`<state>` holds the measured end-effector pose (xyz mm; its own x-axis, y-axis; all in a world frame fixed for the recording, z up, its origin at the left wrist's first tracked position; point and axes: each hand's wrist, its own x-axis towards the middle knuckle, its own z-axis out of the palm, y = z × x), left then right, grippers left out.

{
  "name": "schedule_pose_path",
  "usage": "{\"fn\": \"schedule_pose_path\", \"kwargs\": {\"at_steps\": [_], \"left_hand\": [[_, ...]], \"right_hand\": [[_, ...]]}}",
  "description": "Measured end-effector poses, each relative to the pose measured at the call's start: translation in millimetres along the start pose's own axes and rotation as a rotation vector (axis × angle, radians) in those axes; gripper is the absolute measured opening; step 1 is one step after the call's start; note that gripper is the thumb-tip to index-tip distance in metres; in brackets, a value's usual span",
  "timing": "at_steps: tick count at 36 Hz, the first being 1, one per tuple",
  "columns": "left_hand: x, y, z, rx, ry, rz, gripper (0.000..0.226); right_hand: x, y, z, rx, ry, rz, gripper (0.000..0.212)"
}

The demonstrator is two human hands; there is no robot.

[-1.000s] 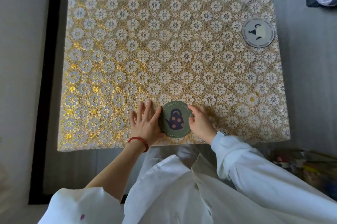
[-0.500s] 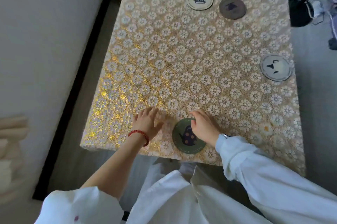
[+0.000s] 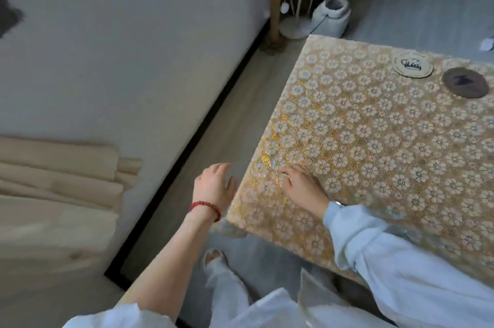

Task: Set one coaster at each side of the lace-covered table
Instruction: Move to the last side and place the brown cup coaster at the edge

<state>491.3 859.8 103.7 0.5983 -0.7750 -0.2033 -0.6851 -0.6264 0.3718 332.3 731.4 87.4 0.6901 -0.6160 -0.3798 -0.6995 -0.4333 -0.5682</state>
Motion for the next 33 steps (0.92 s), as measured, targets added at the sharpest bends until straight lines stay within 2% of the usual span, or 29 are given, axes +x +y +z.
{"fn": "schedule_pose_path", "kwargs": {"at_steps": [9, 15, 21, 33], "left_hand": [[22.0, -131.9, -60.2, -0.053, -0.032, -0.006, 0.039], [58.3, -180.8, -92.4, -0.075, -0.041, 0.016, 0.04], [123.8, -171.8, -98.7, -0.069, -0.108, 0.123, 0.04], [311.2, -98.4, -120.0, 0.153, -0.17, 0.482, 0.042]], "right_hand": [[47.5, -119.0, 75.6, 0.108, 0.045, 0.111, 0.033], [77.9, -169.9, 90.0, 0.131, 0.067, 0.129, 0.033], [118.4, -175.9, 66.0, 0.064, 0.145, 0.159, 0.032], [249.5, -143.4, -10.1, 0.029, 0.421, 0.294, 0.035]]}}
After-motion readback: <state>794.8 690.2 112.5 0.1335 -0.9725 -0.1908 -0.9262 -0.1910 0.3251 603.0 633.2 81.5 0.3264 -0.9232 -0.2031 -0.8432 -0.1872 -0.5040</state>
